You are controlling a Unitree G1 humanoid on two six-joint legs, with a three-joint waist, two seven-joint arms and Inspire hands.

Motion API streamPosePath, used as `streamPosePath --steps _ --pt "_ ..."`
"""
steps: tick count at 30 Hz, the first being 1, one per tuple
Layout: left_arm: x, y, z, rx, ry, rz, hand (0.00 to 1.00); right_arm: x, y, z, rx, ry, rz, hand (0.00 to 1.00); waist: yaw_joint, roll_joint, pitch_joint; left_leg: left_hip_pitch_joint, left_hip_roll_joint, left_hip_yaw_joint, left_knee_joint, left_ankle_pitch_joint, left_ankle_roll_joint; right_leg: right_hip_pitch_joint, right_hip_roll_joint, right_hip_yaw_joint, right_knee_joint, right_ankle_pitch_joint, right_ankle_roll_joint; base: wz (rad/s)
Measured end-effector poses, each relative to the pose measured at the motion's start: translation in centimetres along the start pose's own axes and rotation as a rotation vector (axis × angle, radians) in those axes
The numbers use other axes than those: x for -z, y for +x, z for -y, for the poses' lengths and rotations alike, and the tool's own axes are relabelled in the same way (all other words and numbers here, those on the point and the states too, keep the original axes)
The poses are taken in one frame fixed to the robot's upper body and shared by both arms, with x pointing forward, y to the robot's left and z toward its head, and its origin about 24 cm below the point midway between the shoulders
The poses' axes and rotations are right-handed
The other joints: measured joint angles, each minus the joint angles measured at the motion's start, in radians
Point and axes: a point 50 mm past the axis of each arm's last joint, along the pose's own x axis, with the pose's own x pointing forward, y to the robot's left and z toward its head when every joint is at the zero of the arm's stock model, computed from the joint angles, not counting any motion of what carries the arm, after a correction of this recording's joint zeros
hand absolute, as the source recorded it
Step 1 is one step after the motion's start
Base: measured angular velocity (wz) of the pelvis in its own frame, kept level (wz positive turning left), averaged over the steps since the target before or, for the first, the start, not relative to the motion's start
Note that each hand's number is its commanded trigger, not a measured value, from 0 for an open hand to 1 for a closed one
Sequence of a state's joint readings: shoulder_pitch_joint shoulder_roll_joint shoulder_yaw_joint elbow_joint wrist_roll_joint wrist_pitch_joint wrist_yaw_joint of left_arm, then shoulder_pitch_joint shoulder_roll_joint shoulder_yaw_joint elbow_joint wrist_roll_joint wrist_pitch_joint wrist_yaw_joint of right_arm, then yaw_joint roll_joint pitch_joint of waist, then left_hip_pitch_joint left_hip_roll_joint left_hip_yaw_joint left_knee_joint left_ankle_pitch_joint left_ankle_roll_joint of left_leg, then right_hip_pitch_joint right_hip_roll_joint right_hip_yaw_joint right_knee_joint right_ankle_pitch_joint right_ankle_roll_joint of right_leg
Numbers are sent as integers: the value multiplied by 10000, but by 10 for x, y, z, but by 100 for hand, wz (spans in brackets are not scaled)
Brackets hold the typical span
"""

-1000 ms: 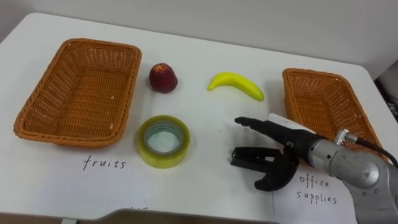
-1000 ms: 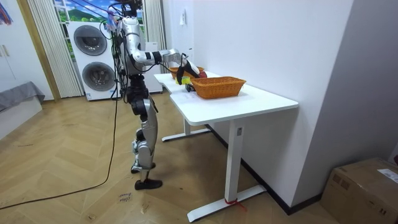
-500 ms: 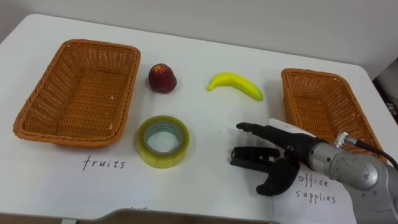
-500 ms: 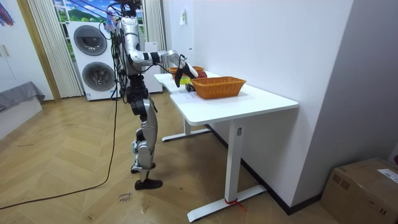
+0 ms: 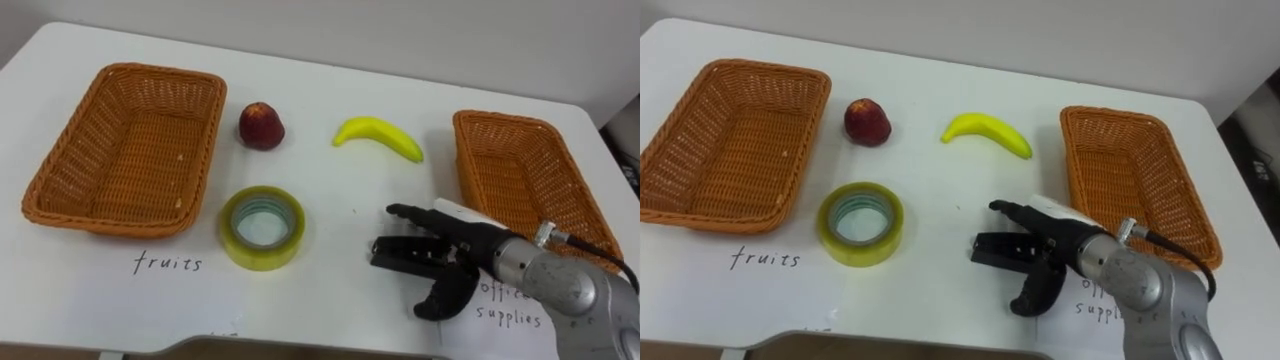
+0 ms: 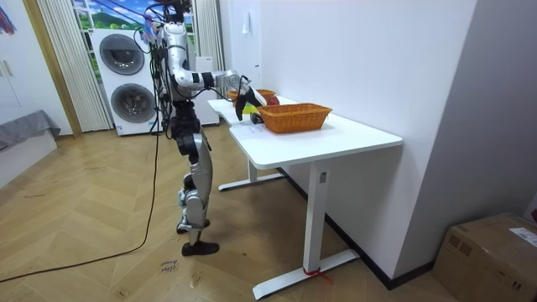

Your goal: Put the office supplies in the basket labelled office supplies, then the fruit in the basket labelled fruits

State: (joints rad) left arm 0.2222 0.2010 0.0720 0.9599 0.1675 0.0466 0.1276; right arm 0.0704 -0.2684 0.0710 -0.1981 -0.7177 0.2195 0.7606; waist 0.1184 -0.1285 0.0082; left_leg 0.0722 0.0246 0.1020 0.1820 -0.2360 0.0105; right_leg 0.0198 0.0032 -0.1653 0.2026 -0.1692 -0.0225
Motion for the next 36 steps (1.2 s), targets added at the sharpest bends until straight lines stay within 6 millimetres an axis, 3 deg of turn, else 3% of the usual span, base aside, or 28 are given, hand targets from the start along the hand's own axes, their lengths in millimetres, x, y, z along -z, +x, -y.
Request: streamPosePath --steps 8,27,28,29,30,36 --pt "0 -2 13 297 -161 -160 0 5 3 -2 -101 201 -268 0 62 210 -65 101 -3 -21 -92 13 9 103 0 -26 0 23 -6 0" --pt "-2 -1 12 257 -165 -180 0 5 4 -1 -85 253 -370 0 241 139 -50 89 -19 -8 -145 39 22 20 -7 -1 2 28 -8 0" --pt "-2 -1 12 256 -164 -183 0 5 4 -1 -84 256 -373 35 244 136 -50 89 -19 -8 -146 39 22 18 -7 -1 2 28 -8 0" --pt "-2 -1 12 252 -166 -198 0 5 4 -1 -82 259 -377 93 246 130 -49 86 -19 -8 -145 39 22 14 -7 -1 2 28 -8 0" --pt "-2 -1 12 249 -167 -204 0 5 4 -1 -81 260 -377 100 247 128 -49 84 -19 -8 -145 39 22 11 -7 -1 2 29 -8 0" --pt "-4 -1 11 228 -156 -196 0 1 12 10 543 -36 -471 100 239 109 -51 84 -14 -12 -137 39 22 18 -1 10 1 46 -13 0"
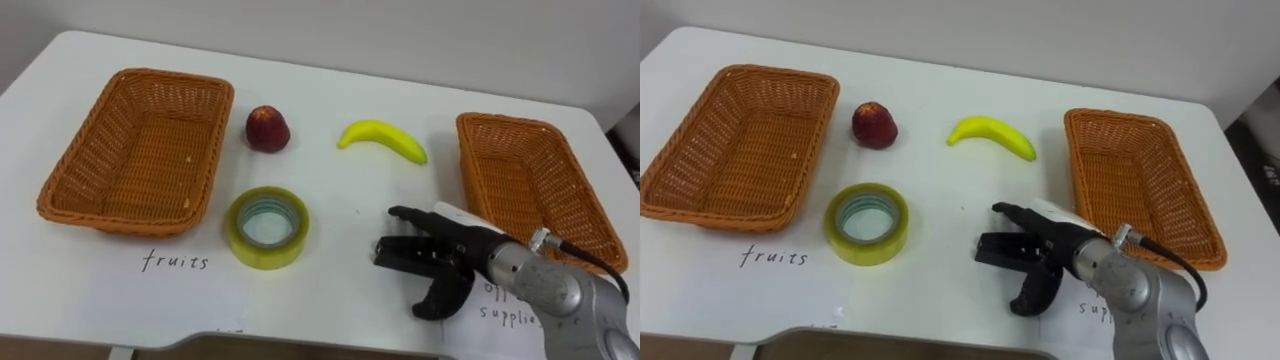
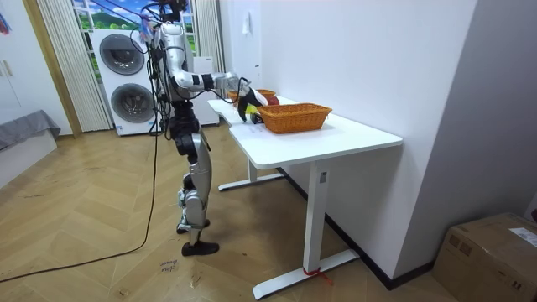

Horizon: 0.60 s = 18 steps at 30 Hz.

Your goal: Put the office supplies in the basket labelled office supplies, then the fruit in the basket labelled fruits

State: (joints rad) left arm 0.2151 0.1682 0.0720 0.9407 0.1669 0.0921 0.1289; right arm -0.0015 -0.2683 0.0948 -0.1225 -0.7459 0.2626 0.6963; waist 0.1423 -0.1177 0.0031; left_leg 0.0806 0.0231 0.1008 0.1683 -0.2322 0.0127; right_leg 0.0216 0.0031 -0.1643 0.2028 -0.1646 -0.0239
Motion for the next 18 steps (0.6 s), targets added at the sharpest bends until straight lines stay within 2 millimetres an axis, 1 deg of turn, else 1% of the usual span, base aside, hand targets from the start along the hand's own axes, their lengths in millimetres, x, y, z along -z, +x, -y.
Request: streamPosePath --steps 3,7,9,18 --pt "0 0 0 -105 11 -57 0 0 5 7 175 -71 -184 100 11 -24 -14 0 2 -26 -3 0 0 4 6 -14 -3 2 1 0" --pt "0 0 -1 -171 12 -108 0 -1 6 8 468 -43 -215 100 29 -40 -27 11 1 -38 14 1 1 5 8 -20 -10 3 4 0" --pt "-1 1 -1 -201 7 -71 0 0 10 11 604 -8 -304 100 46 -40 -27 9 -1 -40 5 1 2 3 7 -20 -24 5 6 0" --pt "-1 1 -1 -201 -182 -89 0 -2 12 8 490 129 -160 100 24 -41 -28 7 -2 -69 -9 1 2 66 16 -24 -180 13 19 0"
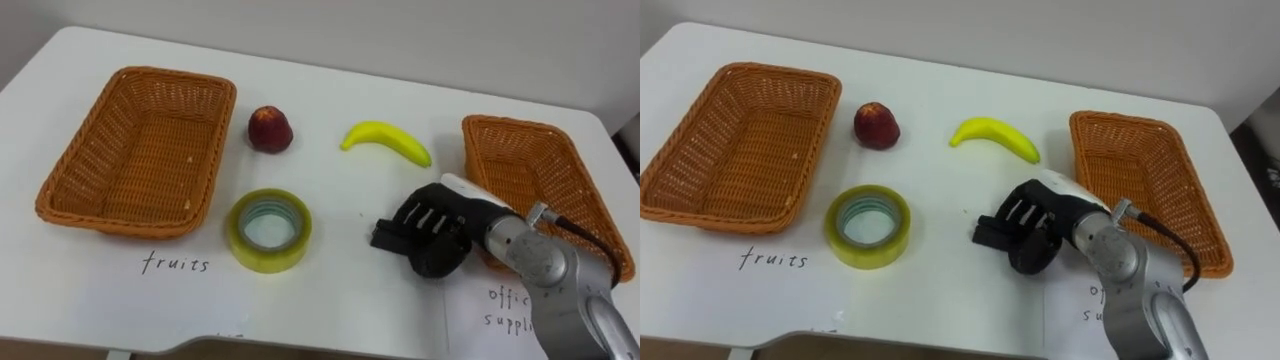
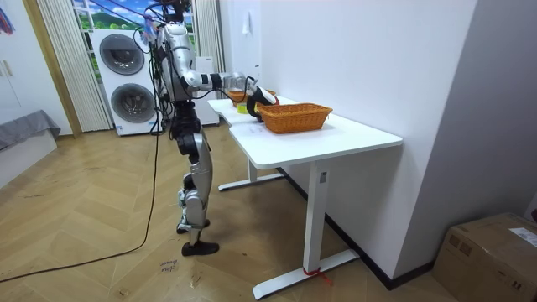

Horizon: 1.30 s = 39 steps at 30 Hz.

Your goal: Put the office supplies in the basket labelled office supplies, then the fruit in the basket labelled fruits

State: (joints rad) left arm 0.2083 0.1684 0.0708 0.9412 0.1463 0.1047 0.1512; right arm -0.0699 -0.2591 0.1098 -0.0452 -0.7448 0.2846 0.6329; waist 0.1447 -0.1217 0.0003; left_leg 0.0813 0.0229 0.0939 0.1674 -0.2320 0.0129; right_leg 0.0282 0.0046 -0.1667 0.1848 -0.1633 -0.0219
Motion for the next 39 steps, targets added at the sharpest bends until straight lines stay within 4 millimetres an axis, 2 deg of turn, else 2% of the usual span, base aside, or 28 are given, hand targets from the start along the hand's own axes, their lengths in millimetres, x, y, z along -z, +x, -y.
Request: streamPosePath --steps 12,22,31,34,39 --pt "-1 0 1 -113 -6 31 0 0 0 -4 139 81 87 100 3 1 0 32 1 -4 -5 0 -1 31 14 1 7 13 -8 0" --pt "-2 -1 4 -94 132 150 0 -2 -1 -3 243 372 402 100 -137 12 7 19 -8 -127 29 3 0 69 6 -12 2 13 -8 2" --pt "2 -2 3 -143 13 259 0 -10 -1 -5 -43 827 1167 100 -317 52 53 21 -15 -134 33 6 4 74 -4 -2 1 12 -7 0" --pt "7 -3 2 -159 33 143 0 -14 -5 0 174 851 1419 100 -335 62 60 21 -12 -133 23 6 4 69 -2 -4 -2 12 -7 0" --pt "13 -3 4 -98 -41 -114 0 -22 -16 19 1172 1306 2338 100 -358 62 64 10 -3 -132 4 5 3 55 9 3 0 12 -7 0"
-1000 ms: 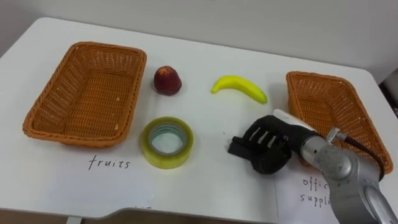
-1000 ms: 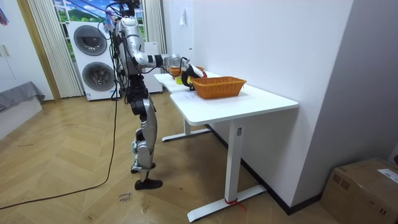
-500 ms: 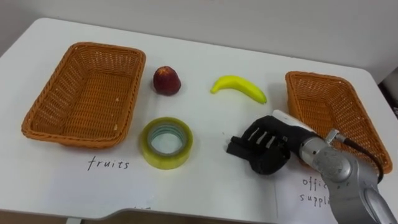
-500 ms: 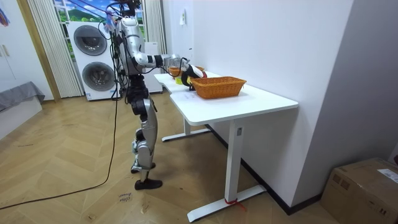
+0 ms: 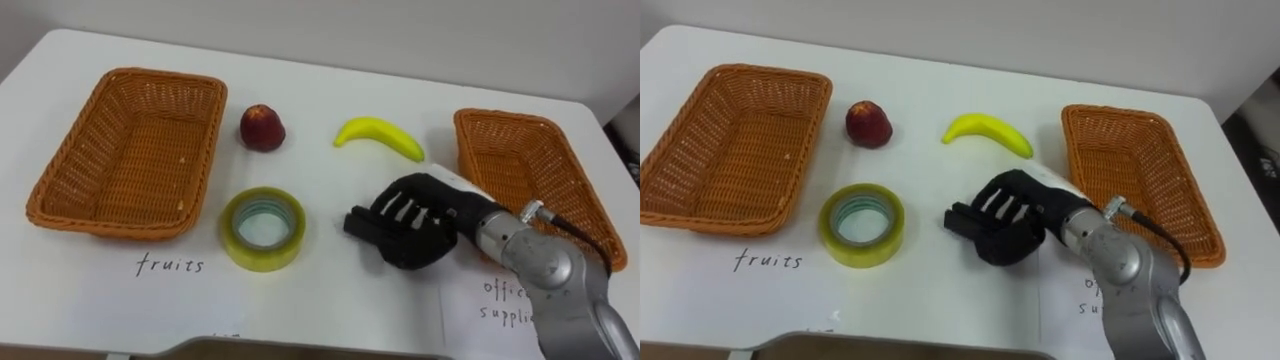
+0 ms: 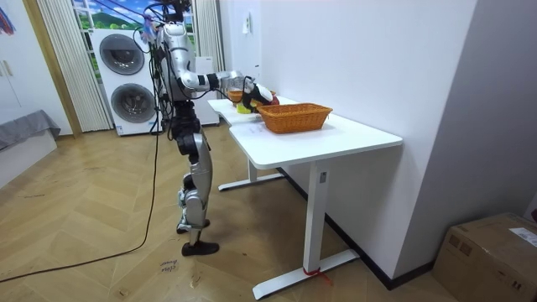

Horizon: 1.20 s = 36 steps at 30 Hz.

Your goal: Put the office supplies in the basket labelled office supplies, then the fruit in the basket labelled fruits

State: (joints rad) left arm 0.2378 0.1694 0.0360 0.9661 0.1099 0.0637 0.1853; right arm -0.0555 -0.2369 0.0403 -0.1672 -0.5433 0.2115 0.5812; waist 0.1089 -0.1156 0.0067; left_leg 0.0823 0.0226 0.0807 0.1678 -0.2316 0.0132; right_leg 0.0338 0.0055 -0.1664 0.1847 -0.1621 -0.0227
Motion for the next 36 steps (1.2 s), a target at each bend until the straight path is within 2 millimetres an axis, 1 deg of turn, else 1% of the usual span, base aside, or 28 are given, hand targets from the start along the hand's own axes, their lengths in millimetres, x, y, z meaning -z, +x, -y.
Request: streamPosePath --steps 4,7,8,11,13,15,18,23,26,28,30,34,36 --pt "0 0 2 35 -58 -1 0 -3 -2 7 615 117 358 100 -1 26 18 -4 -7 0 3 0 0 2 -8 2 -4 0 0 0" --pt "-1 -1 3 63 -186 38 0 -7 -7 15 1168 62 669 100 -68 91 62 -20 -13 -23 4 0 1 2 -16 -20 -2 0 1 1" --pt "-1 -1 4 72 -277 21 0 -9 -11 21 1498 -5 810 100 -143 116 77 -32 -15 -35 4 0 1 -2 -21 -41 -1 0 1 5" --pt "5 -2 5 143 -391 -131 0 -11 -19 34 2423 150 1060 100 -276 152 3 -26 -13 -49 3 0 1 -4 -25 -57 5 -2 3 0" --pt "6 -2 5 129 -460 -164 0 -8 -22 40 2910 200 997 100 -310 156 -21 2 -9 -22 9 0 1 -3 -31 -4 3 -2 3 -6" --pt "7 -3 5 78 -725 -233 0 -4 -27 48 3519 282 843 100 -387 112 -59 39 -10 20 21 2 0 -27 -36 24 3 -2 2 -6" --pt "12 -3 2 -17 -887 -374 0 0 -31 54 4109 338 720 100 -474 49 -99 94 -9 56 20 2 0 7 -32 32 8 -2 2 -4" --pt "15 -4 -1 -113 -960 -467 0 5 -37 64 5066 460 551 100 -579 -58 -143 97 -7 87 36 3 1 23 -41 40 11 -1 2 -1" --pt "17 -4 -2 -151 -1005 -470 0 8 -42 69 5570 596 550 100 -608 -72 -122 103 -7 96 52 3 1 22 -34 133 9 -1 2 0" --pt "19 -5 -2 -176 -1041 -528 0 8 -43 71 5806 800 636 100 -687 -64 -112 107 -6 97 53 2 1 27 -29 136 11 -1 2 0" --pt "20 -6 -3 -214 -1065 -446 0 9 -44 72 6078 920 668 100 -764 -71 -67 133 3 133 23 2 0 20 -16 186 11 -1 1 -5" --pt "20 -6 -4 -277 -1187 -469 0 13 -48 77 6413 1389 749 100 -839 -85 -52 142 0 132 -4 0 0 14 20 202 11 -1 2 -1" --pt "23 -6 -5 -331 -1129 -535 0 14 -51 81 6474 1242 747 100 -922 -106 -43 142 1 131 -14 0 1 9 24 204 9 -1 2 0"
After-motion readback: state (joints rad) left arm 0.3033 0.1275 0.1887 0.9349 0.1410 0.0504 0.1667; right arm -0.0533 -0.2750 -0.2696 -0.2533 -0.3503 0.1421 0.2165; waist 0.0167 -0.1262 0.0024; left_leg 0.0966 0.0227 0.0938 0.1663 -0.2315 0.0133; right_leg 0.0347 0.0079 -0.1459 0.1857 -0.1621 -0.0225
